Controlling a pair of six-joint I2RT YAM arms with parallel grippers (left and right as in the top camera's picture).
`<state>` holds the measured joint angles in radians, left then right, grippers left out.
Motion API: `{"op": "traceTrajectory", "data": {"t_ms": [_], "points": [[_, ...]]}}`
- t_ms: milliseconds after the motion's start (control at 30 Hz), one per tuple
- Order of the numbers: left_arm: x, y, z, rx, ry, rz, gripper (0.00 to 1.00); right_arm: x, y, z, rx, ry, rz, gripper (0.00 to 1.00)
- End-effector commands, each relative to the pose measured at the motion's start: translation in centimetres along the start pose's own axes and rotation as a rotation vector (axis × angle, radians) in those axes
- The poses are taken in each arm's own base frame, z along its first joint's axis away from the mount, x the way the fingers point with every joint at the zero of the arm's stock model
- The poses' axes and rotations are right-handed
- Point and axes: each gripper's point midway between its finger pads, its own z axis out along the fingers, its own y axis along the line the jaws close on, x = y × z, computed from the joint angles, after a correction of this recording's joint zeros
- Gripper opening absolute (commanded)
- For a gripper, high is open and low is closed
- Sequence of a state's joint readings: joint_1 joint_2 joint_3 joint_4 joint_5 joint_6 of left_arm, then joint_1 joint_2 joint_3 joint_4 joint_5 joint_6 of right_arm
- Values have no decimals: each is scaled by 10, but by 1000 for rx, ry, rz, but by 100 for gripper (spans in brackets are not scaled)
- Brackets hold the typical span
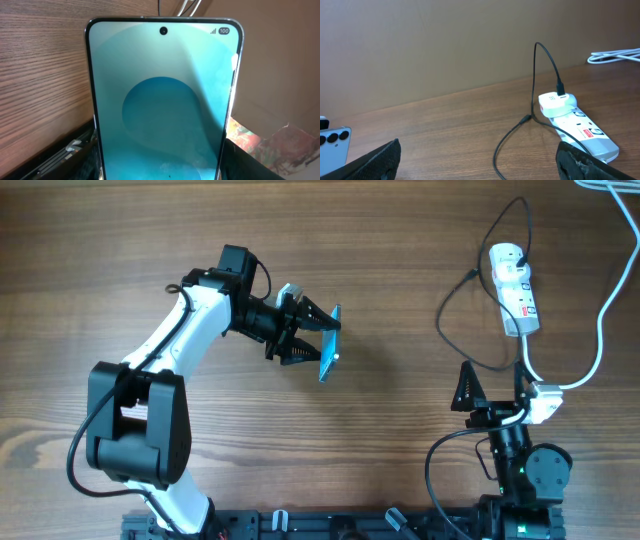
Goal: Plug charger to phone and switch on socket
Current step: 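Lift the phone with the left gripper and tilt it upright, then move the right gripper left toward the phone held by the left gripper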
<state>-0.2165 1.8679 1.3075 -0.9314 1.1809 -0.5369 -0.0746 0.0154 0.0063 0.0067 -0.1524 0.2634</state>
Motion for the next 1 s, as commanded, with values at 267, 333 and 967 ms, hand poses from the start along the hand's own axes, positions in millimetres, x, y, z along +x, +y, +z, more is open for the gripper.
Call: {"op": "traceTrajectory", "data": {"t_ms": [267, 333, 967], "points": [[-9, -16, -9, -14, -77, 113, 57, -1, 11, -1, -61, 2, 109, 100], [-15, -11, -10, -49, -107, 115, 57, 0, 17, -1, -96, 19, 284, 100], [-45, -6, -27, -87, -239, 126, 57, 55, 88, -24, -470, 466, 501, 99]]}}
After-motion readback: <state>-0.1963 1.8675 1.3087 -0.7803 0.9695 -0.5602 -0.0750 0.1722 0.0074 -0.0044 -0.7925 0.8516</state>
